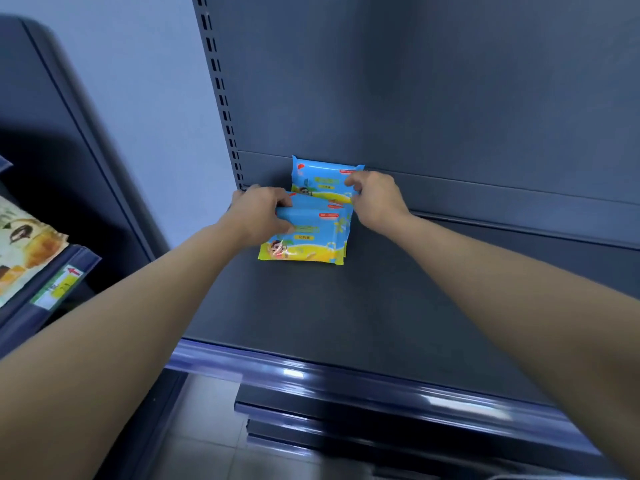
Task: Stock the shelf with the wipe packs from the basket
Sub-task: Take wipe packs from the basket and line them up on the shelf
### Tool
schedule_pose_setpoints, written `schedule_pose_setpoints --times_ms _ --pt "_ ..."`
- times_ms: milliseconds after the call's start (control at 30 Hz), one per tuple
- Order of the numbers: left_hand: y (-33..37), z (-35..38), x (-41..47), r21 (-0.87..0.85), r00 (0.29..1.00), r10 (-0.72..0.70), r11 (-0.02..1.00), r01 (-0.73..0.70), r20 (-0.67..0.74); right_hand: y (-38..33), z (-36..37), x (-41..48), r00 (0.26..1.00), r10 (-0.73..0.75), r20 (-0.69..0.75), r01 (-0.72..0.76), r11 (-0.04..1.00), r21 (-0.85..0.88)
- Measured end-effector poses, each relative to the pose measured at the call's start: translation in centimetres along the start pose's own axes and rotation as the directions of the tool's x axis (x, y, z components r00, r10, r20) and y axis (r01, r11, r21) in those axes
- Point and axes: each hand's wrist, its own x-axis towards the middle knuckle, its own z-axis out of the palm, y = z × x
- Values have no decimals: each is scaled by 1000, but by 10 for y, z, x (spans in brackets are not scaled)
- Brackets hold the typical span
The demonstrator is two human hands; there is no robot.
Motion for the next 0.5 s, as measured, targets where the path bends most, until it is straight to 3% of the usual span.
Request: schedule_pose_setpoints --times_ms 167,300,500 --pt "4 20 10 25 1000 22 999 -21 -8 6 -16 -20 995 -98 -26 93 987 -130" --pt "11 22 8 183 998 52 982 -46 -28 7 -29 -40 976 -214 -31 199 947 -252" --pt "48 5 -17 198 956 176 972 -130 -236 4 -57 -70 939 -338 -64 284 866 -412"
